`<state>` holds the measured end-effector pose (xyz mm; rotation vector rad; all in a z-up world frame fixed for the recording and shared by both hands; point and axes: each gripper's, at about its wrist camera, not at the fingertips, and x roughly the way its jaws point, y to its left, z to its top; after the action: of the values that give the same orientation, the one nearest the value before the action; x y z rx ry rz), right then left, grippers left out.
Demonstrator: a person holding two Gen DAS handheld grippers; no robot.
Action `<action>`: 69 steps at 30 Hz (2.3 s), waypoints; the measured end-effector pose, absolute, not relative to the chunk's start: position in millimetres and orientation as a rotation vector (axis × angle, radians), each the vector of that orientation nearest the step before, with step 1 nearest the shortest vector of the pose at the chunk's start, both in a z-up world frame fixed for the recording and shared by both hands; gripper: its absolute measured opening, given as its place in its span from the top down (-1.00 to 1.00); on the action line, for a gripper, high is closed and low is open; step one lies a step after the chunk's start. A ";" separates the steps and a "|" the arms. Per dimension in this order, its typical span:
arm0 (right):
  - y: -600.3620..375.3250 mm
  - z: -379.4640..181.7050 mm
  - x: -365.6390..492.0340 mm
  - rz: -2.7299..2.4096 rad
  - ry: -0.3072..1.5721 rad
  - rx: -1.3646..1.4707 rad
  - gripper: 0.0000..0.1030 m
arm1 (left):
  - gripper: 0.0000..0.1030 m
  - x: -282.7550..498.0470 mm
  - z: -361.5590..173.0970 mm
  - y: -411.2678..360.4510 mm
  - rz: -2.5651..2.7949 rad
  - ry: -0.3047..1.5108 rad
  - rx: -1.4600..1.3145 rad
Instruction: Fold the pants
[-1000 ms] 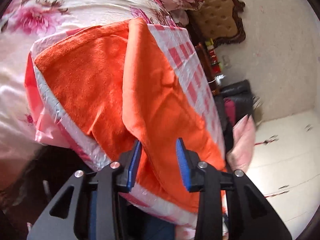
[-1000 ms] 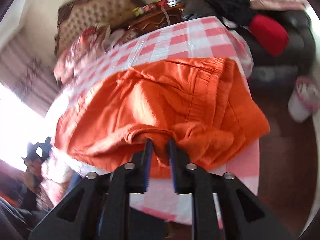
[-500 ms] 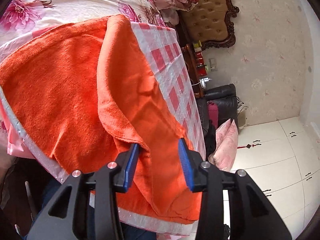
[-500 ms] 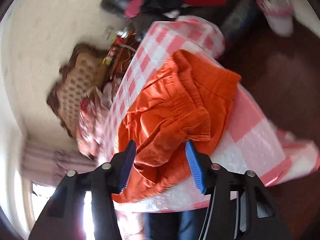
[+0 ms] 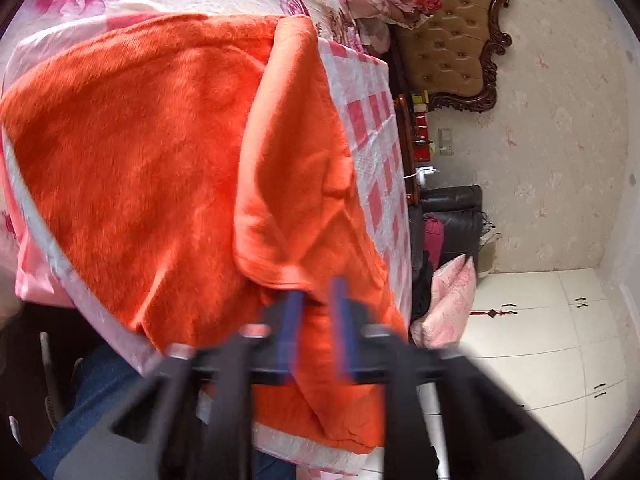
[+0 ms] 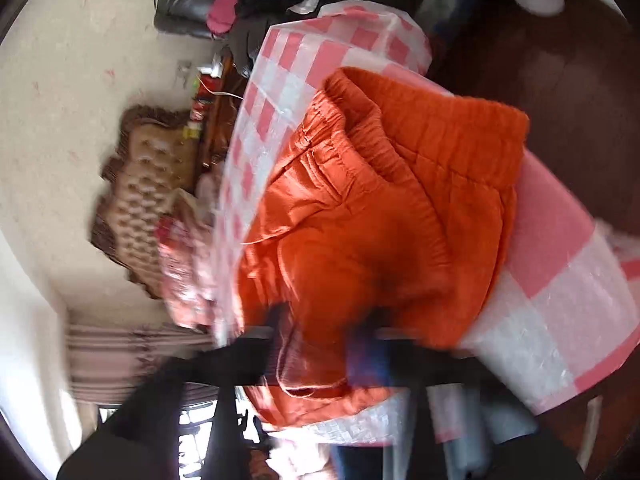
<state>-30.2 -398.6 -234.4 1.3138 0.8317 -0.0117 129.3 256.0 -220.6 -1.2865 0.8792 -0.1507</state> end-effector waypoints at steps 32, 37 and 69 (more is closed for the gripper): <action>-362.6 -207.9 -24.1 -0.372 0.980 0.531 0.83 | 0.53 106.4 -193.6 305.6 0.004 0.773 -1.161; -358.3 -204.0 -20.0 -0.382 0.982 0.509 0.84 | 0.98 108.7 -146.7 293.1 0.191 0.794 -0.802; -340.6 -214.2 -34.4 -0.474 1.037 0.355 0.83 | -0.11 194.5 -140.1 293.5 0.132 0.898 -0.270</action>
<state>-34.4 -340.6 -214.2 0.3550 1.0365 -0.4745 194.5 293.5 -140.1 -0.2705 0.8978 0.1321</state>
